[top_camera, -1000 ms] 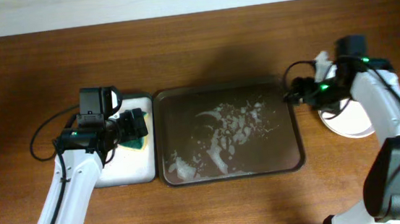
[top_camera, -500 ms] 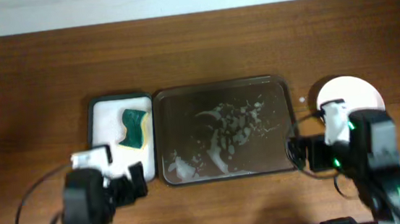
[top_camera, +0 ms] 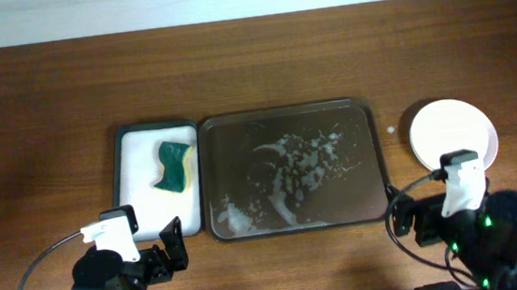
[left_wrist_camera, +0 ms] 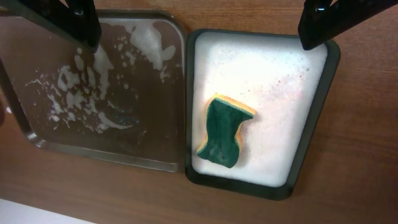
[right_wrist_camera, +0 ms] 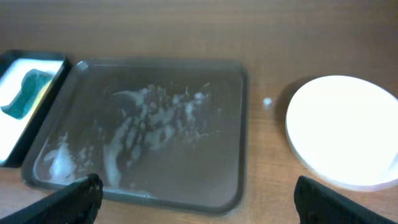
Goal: Clean dirty plates on tray and stack at the side
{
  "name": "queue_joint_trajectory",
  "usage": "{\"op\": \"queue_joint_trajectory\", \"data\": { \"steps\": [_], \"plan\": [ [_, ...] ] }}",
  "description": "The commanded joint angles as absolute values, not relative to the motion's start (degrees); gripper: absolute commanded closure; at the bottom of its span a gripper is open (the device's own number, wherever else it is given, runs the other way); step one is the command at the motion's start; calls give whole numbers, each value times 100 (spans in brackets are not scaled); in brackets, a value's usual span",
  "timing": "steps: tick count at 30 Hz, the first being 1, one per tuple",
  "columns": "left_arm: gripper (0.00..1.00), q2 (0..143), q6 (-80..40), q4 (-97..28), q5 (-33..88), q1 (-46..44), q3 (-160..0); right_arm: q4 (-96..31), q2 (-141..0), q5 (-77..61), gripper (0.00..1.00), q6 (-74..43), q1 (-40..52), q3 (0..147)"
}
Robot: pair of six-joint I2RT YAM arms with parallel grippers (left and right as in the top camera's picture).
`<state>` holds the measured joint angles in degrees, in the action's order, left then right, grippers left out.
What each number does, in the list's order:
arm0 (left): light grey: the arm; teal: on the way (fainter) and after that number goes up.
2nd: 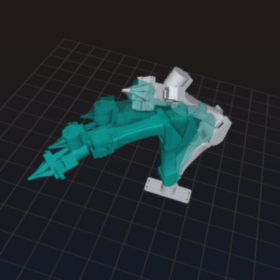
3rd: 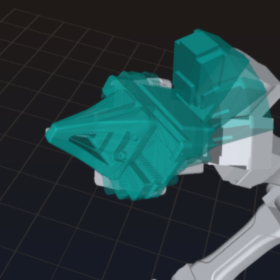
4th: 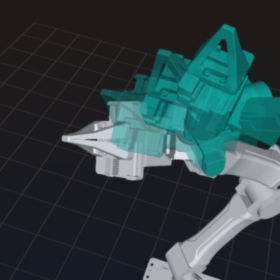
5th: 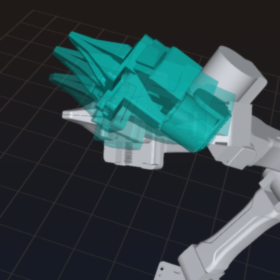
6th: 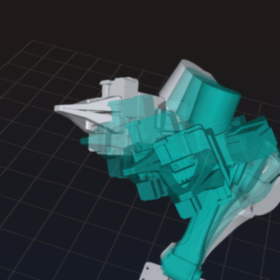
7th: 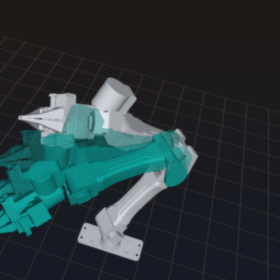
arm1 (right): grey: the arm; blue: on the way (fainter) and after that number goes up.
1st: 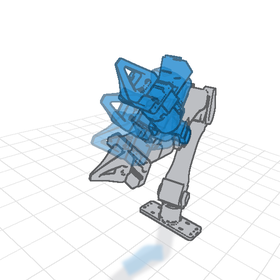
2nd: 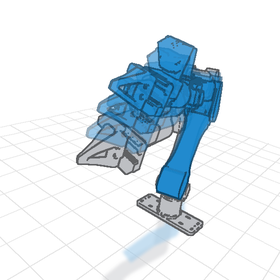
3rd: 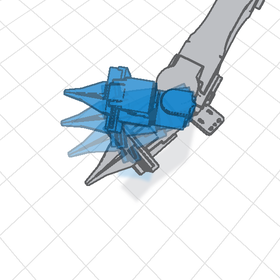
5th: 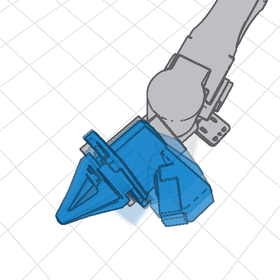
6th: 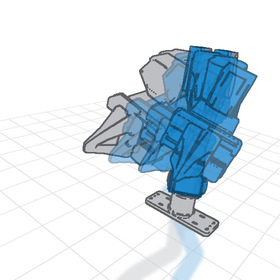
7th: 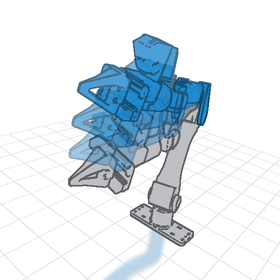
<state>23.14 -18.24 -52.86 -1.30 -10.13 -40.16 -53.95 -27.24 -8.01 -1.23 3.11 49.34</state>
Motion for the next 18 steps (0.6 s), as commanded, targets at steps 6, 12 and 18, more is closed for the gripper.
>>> {"op": "queue_joint_trajectory", "data": {
  "steps": [6, 12, 18],
  "plan": [
    [1, 2274, -1820, -5277, -169, -1024, -3966, -978, -30, -1188, 1, 86, 429, 1280],
    [1, 2274, -1820, -5277, -169, -1024, -3966, 239, -21, 10, 1, 86, 454, 47],
    [1, 2274, -1820, -5277, -169, -1024, -3966, -469, -21, 54, 1, 86, 454, 32]
  ]
}}
